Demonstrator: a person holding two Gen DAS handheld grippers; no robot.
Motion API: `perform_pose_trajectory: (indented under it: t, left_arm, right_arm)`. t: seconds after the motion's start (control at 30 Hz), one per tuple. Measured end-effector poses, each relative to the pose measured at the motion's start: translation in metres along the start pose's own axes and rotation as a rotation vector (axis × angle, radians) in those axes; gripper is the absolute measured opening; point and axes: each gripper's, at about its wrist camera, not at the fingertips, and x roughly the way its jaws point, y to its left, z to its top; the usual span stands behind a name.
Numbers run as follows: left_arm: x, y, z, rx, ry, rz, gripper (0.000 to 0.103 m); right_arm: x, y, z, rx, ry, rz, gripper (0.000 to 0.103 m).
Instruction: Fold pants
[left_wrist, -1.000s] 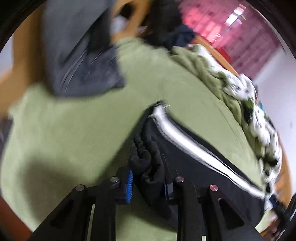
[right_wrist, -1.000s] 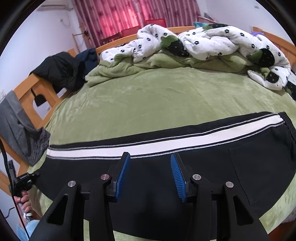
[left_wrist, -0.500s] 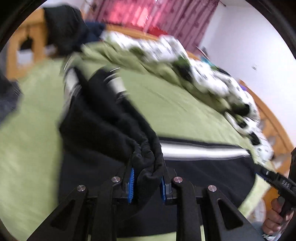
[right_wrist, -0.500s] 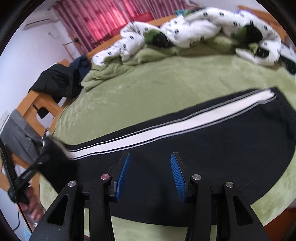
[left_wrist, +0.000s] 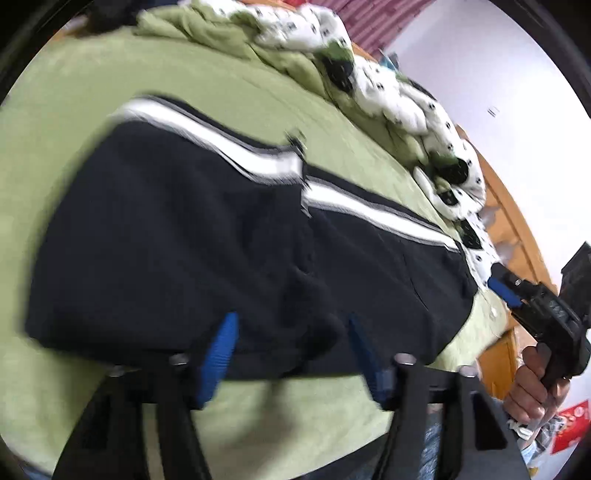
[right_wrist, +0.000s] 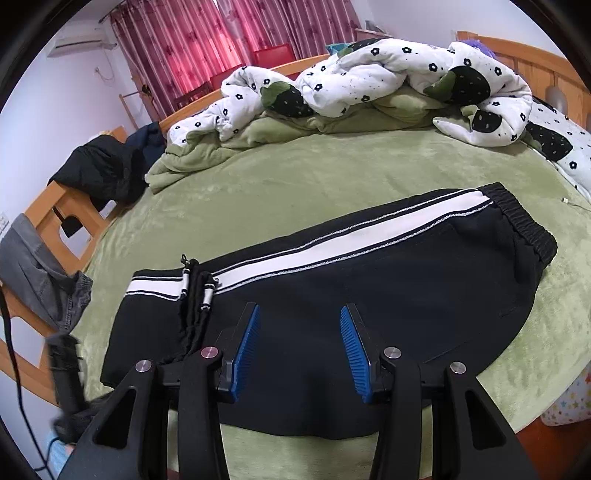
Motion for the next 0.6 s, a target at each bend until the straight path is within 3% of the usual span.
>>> perform_pose_trajectory:
  t: [0.23, 0.3, 0.37, 0.47, 0.53, 0.6]
  left_arm:
    - [-0.075, 0.046, 0.002, 0.013, -0.094, 0.318, 0.069]
    - [-0.088, 0.063, 0.009, 0.020, -0.096, 0.372, 0.069]
    - [-0.095, 0.075, 0.019, 0.016, -0.079, 0.424, 0.069]
    - [-0.096, 0.086, 0.044, 0.035, -0.066, 0.441, 0.069]
    - [-0.091, 0.083, 0.057, 0.060, -0.075, 0.453, 0.069]
    - [-0.079, 0.079, 0.065, 0.082, -0.067, 0.462, 0.069]
  right_arm:
    - [0.001, 0.000, -0.002, -0.017, 0.018, -0.014, 0.046]
    - [-0.004, 0.017, -0.005, -0.081, -0.002, -0.051, 0.045]
    - [-0.008, 0.038, -0.011, -0.122, -0.012, -0.032, 0.045]
    - [-0.005, 0.079, -0.022, -0.204, 0.050, 0.056, 0.038]
    - [-0.002, 0.102, -0.028, -0.255, 0.053, 0.051, 0.037]
    - [0.010, 0.128, -0.032, -0.322, 0.057, 0.038, 0.030]
